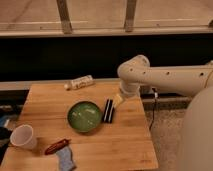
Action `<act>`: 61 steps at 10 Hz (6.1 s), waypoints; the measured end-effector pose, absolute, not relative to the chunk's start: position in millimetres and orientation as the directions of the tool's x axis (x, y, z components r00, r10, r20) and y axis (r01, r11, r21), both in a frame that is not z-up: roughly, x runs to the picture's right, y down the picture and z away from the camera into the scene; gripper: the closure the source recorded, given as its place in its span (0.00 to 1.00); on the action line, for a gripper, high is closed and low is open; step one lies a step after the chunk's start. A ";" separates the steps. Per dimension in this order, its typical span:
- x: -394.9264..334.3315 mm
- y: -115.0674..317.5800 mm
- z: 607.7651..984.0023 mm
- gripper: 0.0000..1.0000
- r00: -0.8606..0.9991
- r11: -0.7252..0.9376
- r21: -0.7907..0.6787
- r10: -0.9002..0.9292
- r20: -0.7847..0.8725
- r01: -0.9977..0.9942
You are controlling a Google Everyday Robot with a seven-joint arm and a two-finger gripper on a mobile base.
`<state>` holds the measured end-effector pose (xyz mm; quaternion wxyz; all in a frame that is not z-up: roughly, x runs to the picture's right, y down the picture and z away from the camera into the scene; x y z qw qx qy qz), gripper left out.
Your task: Drag the ceramic bowl in a circle
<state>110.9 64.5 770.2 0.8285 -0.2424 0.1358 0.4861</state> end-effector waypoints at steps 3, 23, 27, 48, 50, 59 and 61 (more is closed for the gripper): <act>111.5 64.7 770.2 0.20 0.490 0.409 -0.269 0.740 -0.461 -0.872; 83.8 59.5 778.0 0.20 0.520 0.396 -0.354 0.755 -0.399 -0.847; 14.4 65.3 802.4 0.20 0.633 0.447 -0.479 0.685 -0.359 -0.756; -62.5 135.6 885.9 0.23 0.776 0.399 -0.708 0.534 -0.337 -0.583; -57.7 140.6 886.7 0.39 0.774 0.391 -0.713 0.536 -0.338 -0.582; 8.3 151.5 889.0 1.00 0.685 0.315 -0.645 0.559 -0.467 -0.696; 25.0 137.5 903.2 1.00 0.663 0.304 -0.616 0.546 -0.512 -0.727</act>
